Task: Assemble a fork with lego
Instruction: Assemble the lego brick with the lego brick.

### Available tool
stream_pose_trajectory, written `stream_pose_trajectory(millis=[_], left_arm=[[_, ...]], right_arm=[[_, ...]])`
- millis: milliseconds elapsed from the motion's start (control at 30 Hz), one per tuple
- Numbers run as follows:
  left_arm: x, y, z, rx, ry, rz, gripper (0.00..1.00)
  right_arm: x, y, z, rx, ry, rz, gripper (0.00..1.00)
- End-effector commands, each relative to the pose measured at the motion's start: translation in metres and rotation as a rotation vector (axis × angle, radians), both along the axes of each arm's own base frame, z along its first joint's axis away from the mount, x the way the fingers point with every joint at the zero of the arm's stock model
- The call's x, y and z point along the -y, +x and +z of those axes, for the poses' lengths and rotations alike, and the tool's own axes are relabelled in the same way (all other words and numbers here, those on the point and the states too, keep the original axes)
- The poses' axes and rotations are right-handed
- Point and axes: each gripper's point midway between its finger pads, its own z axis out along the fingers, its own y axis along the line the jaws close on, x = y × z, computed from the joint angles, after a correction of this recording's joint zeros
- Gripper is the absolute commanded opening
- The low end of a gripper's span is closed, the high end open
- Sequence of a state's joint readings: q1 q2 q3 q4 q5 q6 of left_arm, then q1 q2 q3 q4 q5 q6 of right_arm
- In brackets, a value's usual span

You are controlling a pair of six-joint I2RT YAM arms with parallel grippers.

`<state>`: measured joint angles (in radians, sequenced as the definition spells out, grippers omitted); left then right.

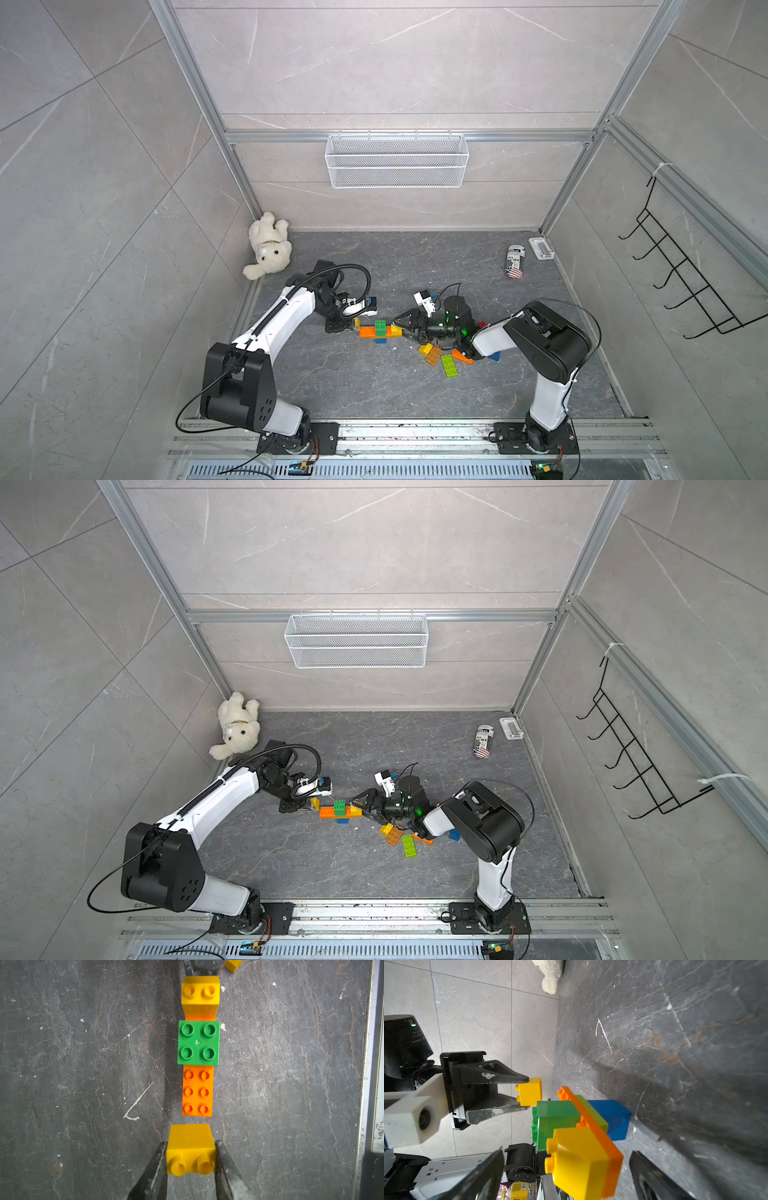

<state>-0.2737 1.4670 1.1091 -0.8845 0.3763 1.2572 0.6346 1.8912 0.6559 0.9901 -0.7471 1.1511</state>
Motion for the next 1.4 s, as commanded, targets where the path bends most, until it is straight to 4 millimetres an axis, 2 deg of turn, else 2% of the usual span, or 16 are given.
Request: stream_pose_trajectory(millis=[0,133,400,567,733,1167,1367], left_arm=[[0.005,0.002,0.013,0.039,-0.030,-0.018,0.23],[0.007,0.000,0.016,0.050,-0.045,-0.010,0.23],[0.015,-0.013,0.015,0.012,-0.060,-0.048,0.23],[0.018,-0.017,0.010,-0.015,-0.053,-0.060,0.22],[0.022,-0.021,0.004,-0.043,-0.044,-0.076,0.22],[0.023,-0.028,-0.004,-0.072,-0.042,-0.053,0.20],[0.026,-0.019,-0.013,-0.069,-0.044,-0.007,0.19]], right_arm=[[0.002,-0.005,-0.009,-0.018,-0.023,0.000,0.89],[0.003,-0.003,-0.016,-0.026,-0.019,-0.016,0.75],[-0.004,0.004,-0.010,-0.027,0.023,-0.017,0.64],[-0.005,0.003,-0.013,-0.041,0.037,-0.017,0.59],[-0.008,0.005,-0.013,-0.062,0.086,-0.015,0.44],[-0.005,0.003,-0.029,-0.111,0.087,-0.034,0.41],[-0.004,0.003,-0.032,-0.119,0.095,-0.044,0.41]])
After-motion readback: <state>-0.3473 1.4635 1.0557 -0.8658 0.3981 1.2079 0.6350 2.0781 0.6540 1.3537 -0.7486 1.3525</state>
